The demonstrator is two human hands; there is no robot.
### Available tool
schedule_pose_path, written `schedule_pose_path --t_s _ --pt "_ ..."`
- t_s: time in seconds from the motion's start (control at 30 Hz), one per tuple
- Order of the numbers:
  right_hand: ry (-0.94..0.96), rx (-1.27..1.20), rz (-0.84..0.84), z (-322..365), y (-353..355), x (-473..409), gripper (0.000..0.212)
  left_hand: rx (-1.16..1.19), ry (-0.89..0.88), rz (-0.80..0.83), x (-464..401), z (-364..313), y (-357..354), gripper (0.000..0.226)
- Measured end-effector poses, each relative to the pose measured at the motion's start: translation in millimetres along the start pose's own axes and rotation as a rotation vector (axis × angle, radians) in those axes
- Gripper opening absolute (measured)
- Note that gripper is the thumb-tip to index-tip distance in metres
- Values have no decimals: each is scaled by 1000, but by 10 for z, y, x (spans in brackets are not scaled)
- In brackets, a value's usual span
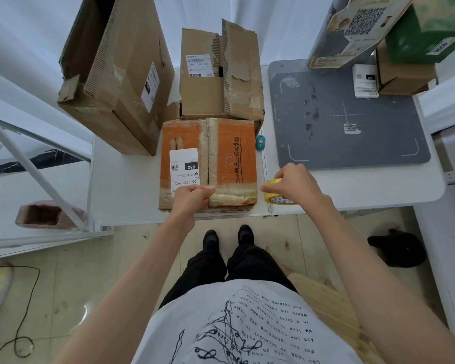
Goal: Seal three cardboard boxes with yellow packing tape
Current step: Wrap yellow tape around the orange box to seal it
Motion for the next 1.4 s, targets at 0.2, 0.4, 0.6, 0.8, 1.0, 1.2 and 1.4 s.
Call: schedule_pose_path --t_s 0.2,0.4,0.6,0.8,1.0,1.2,1.4 --pt "7 -31 31 -2 17 -14 46 90 -16 36 28 9 -10 10" --pt "22 -33 51 15 -27 -33 44 127 -39 48 73 20 14 10" --pt "24 -27 73 9 -95 -49 44 125 -61 41 106 14 -4 6" --pt "27 -46 76 5 -136 -59 46 102 -81 28 125 -5 -21 14" --pt "31 -96 75 -55 -71 -57 51 -8 -82 38 132 -45 4 14" --pt "48 -155 75 -57 -5 -28 48 -82 -57 83 191 -208 10 23" --pt "70 -180 129 -70 33 19 37 -137 -26 200 262 -340 -33 13"
Point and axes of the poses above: each hand's wrist, its own x-axis away from the middle knuckle, its own y-axis out of the back of the hand, z = x × y, the point moved 6 cm from there along -x, towards the middle knuckle, and after that the axes turned 1 degree about -x, right-handed, at the moved point
